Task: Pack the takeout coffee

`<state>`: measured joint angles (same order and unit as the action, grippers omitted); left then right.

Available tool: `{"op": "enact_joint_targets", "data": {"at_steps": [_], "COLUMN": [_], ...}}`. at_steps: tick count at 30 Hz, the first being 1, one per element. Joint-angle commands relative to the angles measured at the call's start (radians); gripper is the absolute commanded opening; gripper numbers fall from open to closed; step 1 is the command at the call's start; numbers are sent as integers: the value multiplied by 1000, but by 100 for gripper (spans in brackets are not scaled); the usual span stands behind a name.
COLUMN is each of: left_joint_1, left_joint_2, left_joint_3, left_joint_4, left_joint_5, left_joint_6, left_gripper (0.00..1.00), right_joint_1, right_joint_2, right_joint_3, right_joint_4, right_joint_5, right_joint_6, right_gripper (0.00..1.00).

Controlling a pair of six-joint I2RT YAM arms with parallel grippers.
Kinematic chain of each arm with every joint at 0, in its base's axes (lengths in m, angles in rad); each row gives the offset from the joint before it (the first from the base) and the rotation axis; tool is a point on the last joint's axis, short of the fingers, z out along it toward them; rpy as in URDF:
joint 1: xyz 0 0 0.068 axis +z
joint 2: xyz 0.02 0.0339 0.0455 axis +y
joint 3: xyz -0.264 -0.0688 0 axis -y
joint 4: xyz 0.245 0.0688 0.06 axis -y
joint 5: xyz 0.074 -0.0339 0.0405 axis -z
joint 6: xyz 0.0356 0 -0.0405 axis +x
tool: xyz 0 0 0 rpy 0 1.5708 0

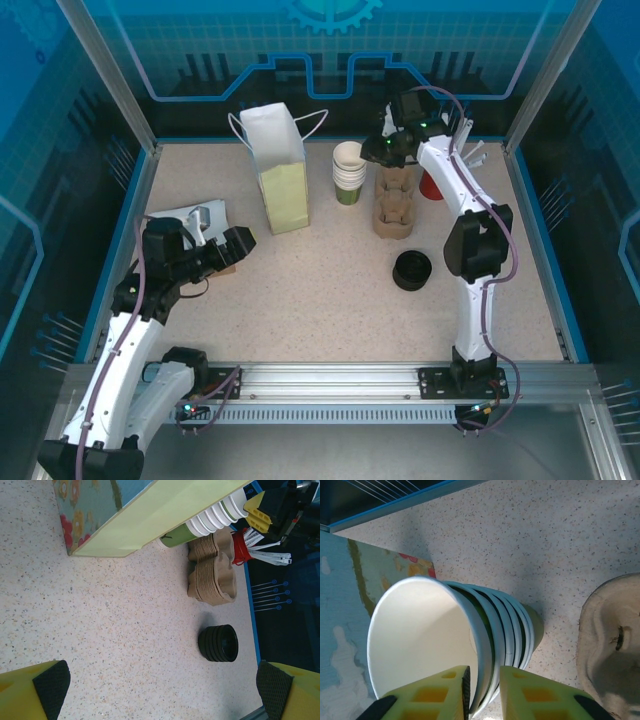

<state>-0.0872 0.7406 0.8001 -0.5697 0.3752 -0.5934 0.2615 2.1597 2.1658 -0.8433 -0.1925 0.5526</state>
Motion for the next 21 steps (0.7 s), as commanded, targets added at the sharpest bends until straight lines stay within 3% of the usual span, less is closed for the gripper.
{"op": "enact_joint_targets", "data": {"at_steps": [1, 10, 21], "left_joint_1": [3, 3, 3], "left_joint_2": [3, 6, 5], "left_joint_3": [-1, 1, 15], "left_joint_4": [13, 12, 2], "left_joint_5": [8, 7, 5], "left_joint_6": [21, 23, 26], "left_gripper": [99, 99, 99], "right_joint_1": [12, 12, -3], "right_joint_2": [21, 19, -19], "right_joint_3": [50, 68, 65], "right_joint_4": [-40, -61, -61], "right_joint_5": [-12, -19, -77], "right_joint_6": [-13, -28, 4], "right_gripper": [18, 7, 0]}}
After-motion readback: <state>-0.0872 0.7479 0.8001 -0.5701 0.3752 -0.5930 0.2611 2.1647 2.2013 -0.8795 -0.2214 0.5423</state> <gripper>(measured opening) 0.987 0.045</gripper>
